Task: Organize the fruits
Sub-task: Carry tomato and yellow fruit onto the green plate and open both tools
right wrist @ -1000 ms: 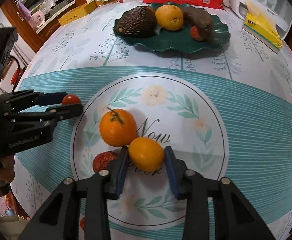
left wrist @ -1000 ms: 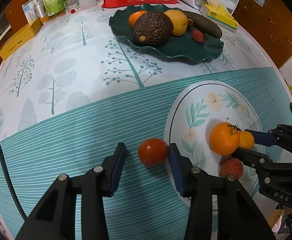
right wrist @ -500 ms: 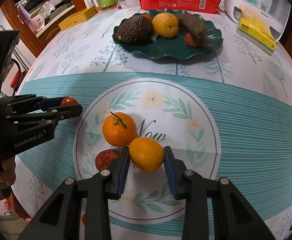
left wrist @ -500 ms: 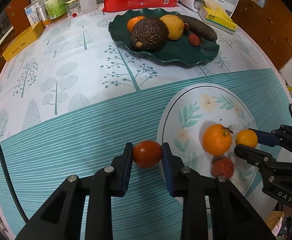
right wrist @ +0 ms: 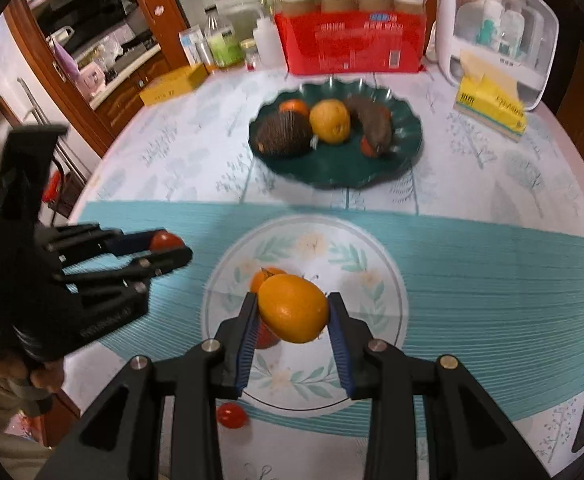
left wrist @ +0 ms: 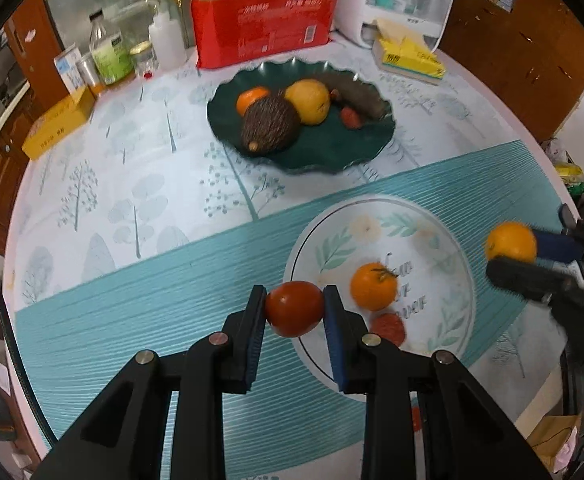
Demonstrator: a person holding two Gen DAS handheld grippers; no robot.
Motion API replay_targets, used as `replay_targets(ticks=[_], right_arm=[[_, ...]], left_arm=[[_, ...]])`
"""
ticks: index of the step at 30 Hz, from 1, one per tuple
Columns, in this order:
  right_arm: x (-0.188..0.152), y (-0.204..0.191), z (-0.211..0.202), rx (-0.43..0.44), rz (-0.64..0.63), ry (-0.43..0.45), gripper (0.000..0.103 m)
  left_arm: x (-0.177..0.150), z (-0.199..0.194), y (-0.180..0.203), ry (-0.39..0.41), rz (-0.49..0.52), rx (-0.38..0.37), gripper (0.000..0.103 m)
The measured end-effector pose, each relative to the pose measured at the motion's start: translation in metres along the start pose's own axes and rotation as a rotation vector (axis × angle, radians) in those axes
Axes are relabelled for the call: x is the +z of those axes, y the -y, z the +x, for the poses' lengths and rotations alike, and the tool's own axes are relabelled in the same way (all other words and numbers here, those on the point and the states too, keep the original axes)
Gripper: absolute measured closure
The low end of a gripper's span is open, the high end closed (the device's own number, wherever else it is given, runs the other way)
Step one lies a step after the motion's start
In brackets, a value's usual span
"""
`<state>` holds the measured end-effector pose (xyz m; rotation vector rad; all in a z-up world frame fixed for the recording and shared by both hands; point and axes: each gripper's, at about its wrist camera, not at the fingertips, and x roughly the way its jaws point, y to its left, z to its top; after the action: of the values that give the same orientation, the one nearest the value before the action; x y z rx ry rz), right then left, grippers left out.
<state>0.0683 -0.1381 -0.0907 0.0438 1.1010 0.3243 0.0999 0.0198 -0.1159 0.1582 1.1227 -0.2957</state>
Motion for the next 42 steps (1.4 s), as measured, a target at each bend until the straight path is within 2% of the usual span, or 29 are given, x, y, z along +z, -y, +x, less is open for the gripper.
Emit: replay_targets(ticks=[4, 11, 14, 17, 22, 27, 31, 35, 39, 42], right_arm=[[0.029, 0.003, -0.039, -0.018, -0.001, 0.055, 0.069], [0.1, 0.006, -0.111, -0.101, -0.054, 0.203, 0.069], [0.133, 0.007, -0.126, -0.128, -0.083, 0.246, 0.069], [0.167, 0.011, -0.123, -0.155, -0.09, 0.261, 0.069], [0.217, 0.021, -0.086, -0.149, -0.07, 0.228, 0.069], [0.246, 0.032, -0.015, -0.083, -0.03, 0.124, 0.069], [0.256, 0.042, 0.053, -0.054, 0.005, 0.04, 0.069], [0.255, 0.053, 0.112, -0.027, 0.035, -0.034, 0.069], [0.25, 0.062, 0.161, -0.021, 0.044, -0.097, 0.068], [0.248, 0.065, 0.181, -0.008, 0.046, -0.12, 0.068]], left_arm=[[0.023, -0.028, 0.002, 0.043, 0.037, 0.01, 0.077], [0.091, -0.085, -0.011, 0.17, 0.069, 0.062, 0.077], [0.126, -0.099, -0.018, 0.212, 0.071, 0.083, 0.077], [0.156, -0.102, -0.021, 0.235, 0.072, 0.106, 0.076], [0.203, -0.083, -0.03, 0.258, 0.065, 0.111, 0.076], [0.235, -0.025, -0.046, 0.213, 0.012, 0.069, 0.076], [0.24, 0.043, -0.057, 0.145, -0.018, 0.076, 0.076], [0.234, 0.093, -0.069, 0.089, -0.062, 0.061, 0.076], [0.23, 0.129, -0.078, 0.045, -0.108, 0.036, 0.076], [0.229, 0.147, -0.083, 0.03, -0.131, 0.016, 0.076]])
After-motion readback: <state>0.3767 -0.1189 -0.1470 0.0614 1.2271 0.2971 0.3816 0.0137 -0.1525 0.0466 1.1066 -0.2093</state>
